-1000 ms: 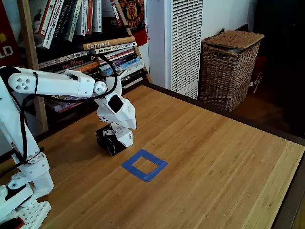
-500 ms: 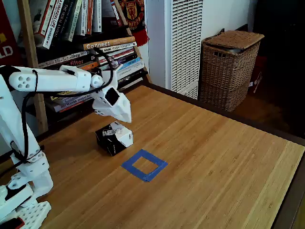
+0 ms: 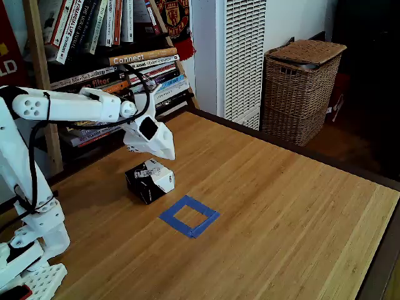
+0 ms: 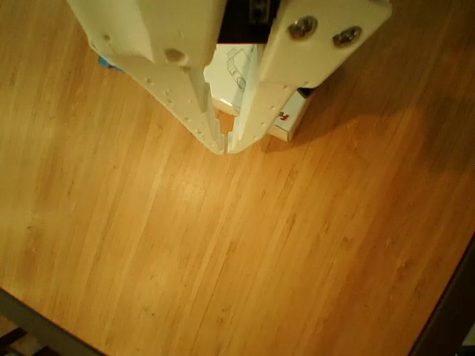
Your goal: Push the box on top of the target
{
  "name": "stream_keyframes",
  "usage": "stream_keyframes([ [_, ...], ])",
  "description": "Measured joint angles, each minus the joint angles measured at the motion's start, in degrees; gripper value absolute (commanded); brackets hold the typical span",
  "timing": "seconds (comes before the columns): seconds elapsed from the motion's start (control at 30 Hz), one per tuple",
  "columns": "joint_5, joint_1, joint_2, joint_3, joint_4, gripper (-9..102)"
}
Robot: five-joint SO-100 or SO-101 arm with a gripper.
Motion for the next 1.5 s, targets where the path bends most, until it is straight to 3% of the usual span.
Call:
stream_keyframes([
  [1.5, -0.4, -0.1, -0.4, 2.6, 2.3, 0],
])
